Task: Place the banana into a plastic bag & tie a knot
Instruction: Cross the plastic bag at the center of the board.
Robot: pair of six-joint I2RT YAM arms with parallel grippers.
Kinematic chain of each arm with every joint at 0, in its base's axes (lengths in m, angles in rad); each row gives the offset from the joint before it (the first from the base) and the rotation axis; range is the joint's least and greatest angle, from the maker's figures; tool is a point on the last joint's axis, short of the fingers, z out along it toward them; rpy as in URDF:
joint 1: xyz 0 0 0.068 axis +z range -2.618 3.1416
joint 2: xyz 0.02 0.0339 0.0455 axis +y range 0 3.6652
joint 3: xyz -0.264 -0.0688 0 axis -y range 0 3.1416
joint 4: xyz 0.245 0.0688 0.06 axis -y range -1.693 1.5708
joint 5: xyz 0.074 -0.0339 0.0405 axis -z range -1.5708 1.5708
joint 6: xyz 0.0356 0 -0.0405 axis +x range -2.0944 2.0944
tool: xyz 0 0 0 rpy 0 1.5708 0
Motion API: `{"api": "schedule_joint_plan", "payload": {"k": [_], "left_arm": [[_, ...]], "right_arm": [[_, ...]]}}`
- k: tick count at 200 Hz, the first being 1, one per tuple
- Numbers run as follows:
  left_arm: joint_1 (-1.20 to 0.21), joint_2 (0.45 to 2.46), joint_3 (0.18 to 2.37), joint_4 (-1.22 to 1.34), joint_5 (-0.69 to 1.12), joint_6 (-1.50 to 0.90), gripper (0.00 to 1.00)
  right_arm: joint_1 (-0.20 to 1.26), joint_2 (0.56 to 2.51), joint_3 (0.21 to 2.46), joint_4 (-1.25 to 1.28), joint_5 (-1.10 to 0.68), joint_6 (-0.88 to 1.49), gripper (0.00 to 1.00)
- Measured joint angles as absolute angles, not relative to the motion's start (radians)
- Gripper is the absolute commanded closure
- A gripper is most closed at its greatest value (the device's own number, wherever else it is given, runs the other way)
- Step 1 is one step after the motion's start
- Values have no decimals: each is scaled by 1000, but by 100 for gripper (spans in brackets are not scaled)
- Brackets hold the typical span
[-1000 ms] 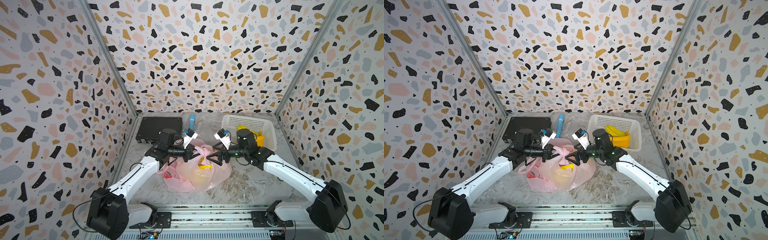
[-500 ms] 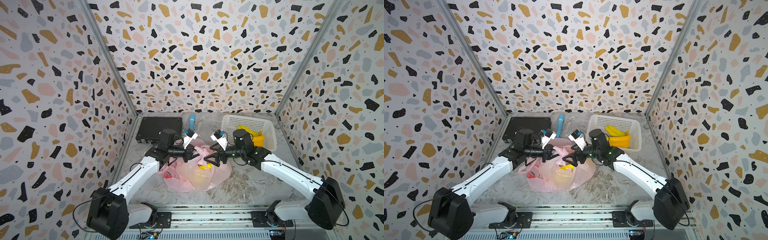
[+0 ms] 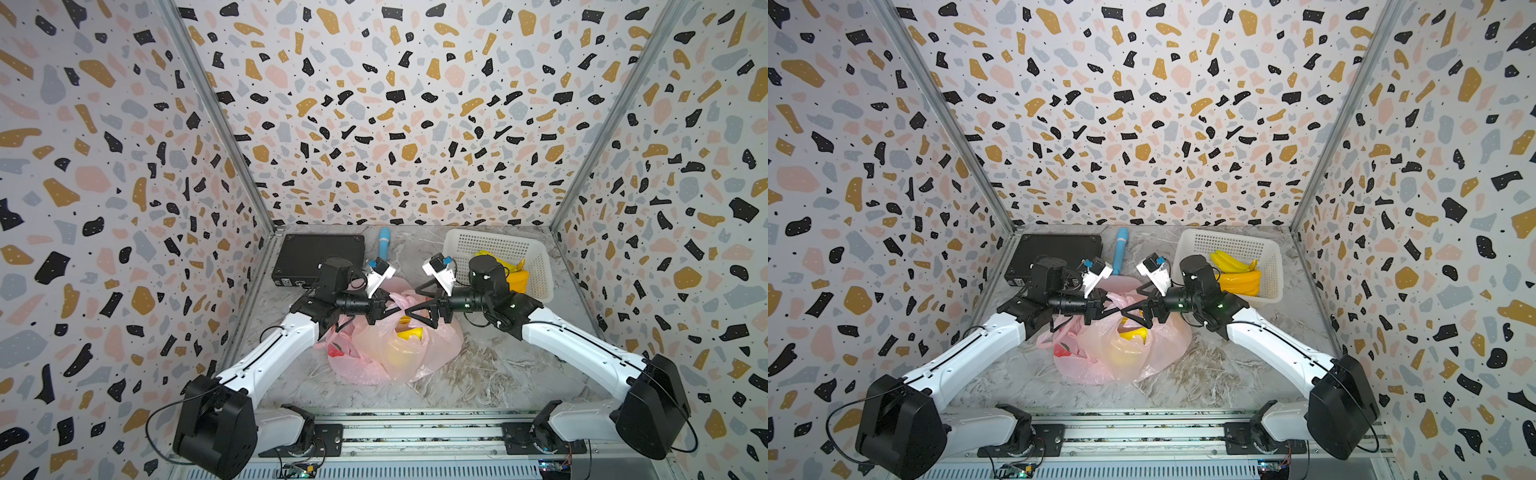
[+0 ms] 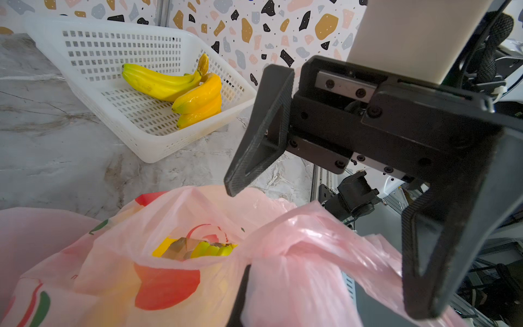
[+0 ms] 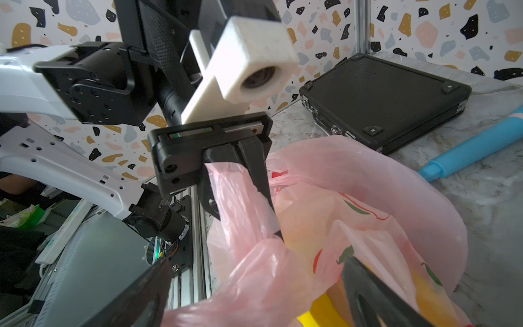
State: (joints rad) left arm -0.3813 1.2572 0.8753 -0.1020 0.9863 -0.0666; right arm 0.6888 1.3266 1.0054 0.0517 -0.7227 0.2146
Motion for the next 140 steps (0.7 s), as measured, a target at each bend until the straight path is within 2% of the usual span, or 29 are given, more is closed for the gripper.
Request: {"api": "schedule_joint_plan", "payload": {"k": [36,140], "left_arm": [[-381,1250,871,-103,986,-66,100],[-381,1247,870,-102,987,-66,100]], "right_arm": [[691,1330,1003,56,-730,219,13],[730,1342,960,39,-702,192,16]]}}
